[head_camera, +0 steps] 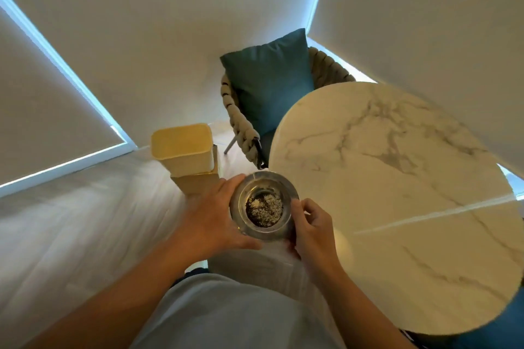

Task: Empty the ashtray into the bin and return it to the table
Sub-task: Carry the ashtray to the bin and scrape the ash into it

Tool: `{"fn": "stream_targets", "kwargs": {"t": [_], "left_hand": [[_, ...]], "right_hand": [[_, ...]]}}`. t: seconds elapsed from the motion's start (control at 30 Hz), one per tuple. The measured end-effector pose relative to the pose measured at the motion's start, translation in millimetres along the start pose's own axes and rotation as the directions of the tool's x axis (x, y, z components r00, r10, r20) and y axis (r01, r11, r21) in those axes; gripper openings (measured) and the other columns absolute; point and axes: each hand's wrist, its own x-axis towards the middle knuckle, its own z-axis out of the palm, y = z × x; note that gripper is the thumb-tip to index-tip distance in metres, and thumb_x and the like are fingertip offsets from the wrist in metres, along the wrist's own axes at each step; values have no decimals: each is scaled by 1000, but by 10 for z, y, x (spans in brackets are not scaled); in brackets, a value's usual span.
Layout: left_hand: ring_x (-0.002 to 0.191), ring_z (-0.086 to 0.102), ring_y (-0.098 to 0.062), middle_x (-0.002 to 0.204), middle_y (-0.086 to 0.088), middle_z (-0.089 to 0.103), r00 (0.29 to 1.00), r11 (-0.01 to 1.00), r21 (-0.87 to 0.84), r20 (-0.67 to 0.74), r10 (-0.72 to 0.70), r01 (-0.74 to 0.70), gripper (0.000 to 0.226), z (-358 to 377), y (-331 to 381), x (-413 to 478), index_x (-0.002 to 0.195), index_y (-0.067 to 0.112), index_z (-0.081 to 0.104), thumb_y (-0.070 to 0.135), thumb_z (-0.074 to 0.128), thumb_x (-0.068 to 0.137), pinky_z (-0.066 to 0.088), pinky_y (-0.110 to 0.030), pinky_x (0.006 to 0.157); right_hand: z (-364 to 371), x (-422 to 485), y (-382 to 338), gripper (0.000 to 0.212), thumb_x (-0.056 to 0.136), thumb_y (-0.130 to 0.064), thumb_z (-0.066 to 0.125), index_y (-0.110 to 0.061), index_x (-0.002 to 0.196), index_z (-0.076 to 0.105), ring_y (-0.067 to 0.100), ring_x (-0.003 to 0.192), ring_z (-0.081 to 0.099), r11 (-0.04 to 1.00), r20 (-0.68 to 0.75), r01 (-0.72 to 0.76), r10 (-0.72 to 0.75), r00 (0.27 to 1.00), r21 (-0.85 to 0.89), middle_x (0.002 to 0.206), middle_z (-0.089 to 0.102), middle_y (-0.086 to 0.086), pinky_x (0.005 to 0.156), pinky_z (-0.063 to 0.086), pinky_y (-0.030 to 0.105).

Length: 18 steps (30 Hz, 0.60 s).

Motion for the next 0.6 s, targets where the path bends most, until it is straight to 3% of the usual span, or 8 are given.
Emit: {"fn": "stream_targets", "kwargs": {"t": [0.17, 0.23, 0.33, 0.47, 0.6], "left_hand": [[102, 54, 0, 122, 29, 50, 989, 992, -49, -88, -120, 116, 110, -455, -483, -162, 132, 51, 31, 83, 76, 38, 43, -17, 79], [94, 52, 4, 115, 33, 45, 983, 989, -41, -111, -149, 145, 110, -650, -713, -190, 132, 51, 30, 82, 76, 37, 37, -10, 73], [98, 50, 2, 118, 30, 45, 981, 987, -42, -113, -157, 153, 112, -885, -998, -164, 134, 52, 27, 80, 76, 38, 39, -14, 78], [101, 48, 4, 126, 29, 46, 982, 987, -66, -110, -153, 147, 110, -1166, -1376, -35, 134, 53, 26, 80, 76, 40, 34, -8, 79], [97, 45, 12, 116, 41, 38, 984, 986, -69, -82, -156, 151, 117, -1393, -1704, 201, 138, 54, 20, 83, 75, 38, 35, -11, 79]], "right_hand": [[632, 155, -146, 31, 100, -26, 49, 1, 88, 57, 28, 42, 53, 998, 189, 51, -44, 981, -34, 64, 60, 30, 36, 43, 31], [925, 243, -193, 28, 100, -25, 49, 0, 90, 57, 28, 45, 56, 998, 256, 53, -42, 966, -38, 65, 64, 24, 38, 46, 32], [1284, 380, -257, 25, 99, -26, 49, -4, 90, 58, 26, 47, 59, 997, 310, 53, -34, 950, -53, 66, 68, 13, 41, 48, 32], [1729, 590, -332, 24, 99, -27, 50, -8, 89, 60, 25, 47, 60, 997, 313, 40, -19, 950, -60, 68, 69, 15, 40, 49, 30], [2044, 855, -411, 22, 99, -26, 49, -12, 89, 62, 26, 49, 61, 998, 330, -10, 31, 944, -63, 68, 69, 16, 42, 49, 31]]}}
